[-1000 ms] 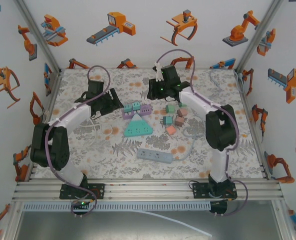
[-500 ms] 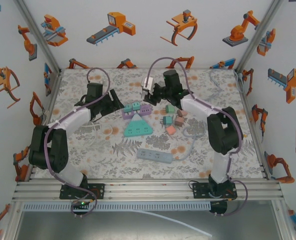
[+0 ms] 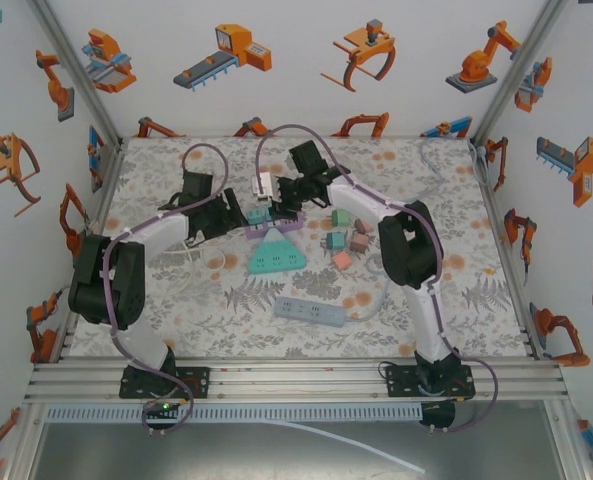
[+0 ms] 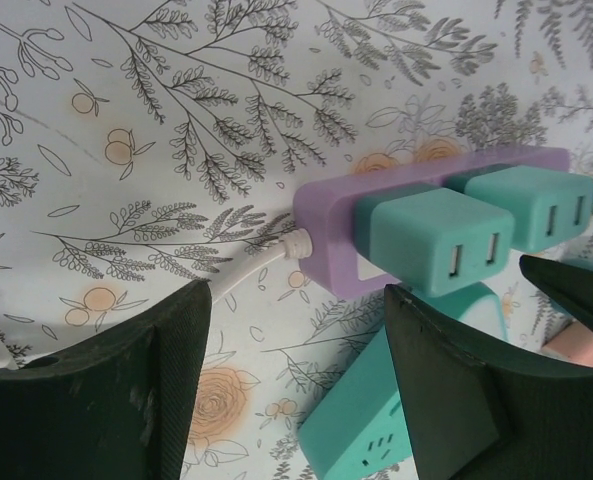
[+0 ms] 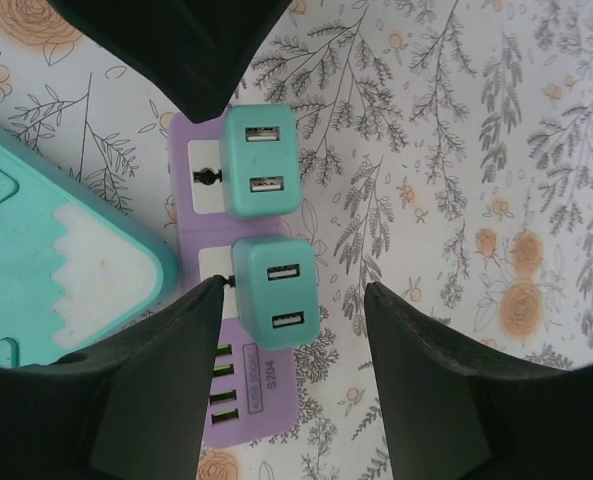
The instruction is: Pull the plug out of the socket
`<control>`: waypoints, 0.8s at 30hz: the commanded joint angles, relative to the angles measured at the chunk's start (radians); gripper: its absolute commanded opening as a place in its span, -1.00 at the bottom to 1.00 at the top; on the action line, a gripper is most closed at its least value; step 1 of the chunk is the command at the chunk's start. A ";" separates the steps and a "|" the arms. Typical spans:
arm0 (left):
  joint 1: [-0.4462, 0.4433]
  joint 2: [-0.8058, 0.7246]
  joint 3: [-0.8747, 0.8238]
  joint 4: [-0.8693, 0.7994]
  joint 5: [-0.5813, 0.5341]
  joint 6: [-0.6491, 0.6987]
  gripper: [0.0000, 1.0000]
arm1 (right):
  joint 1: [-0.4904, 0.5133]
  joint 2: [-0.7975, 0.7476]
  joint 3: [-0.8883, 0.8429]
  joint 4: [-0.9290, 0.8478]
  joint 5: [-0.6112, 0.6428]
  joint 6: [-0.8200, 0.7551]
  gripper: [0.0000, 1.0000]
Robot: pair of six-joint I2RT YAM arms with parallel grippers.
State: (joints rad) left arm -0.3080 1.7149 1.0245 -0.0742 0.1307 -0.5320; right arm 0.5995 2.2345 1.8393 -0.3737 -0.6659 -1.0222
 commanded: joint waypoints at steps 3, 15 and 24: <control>-0.013 0.050 0.021 -0.002 0.005 0.072 0.32 | 0.012 0.066 0.102 -0.118 -0.031 -0.004 -0.04; -0.026 0.113 0.025 -0.030 -0.055 0.083 0.32 | 0.019 0.074 0.110 -0.152 -0.061 -0.001 -0.36; -0.032 0.130 0.008 -0.032 -0.071 0.087 0.32 | 0.019 0.081 0.155 -0.146 -0.100 0.063 -0.51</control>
State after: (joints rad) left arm -0.3328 1.7943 1.0466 -0.0566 0.1238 -0.4870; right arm 0.6064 2.3028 1.9373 -0.4992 -0.6884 -1.0042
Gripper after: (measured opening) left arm 0.661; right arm 0.340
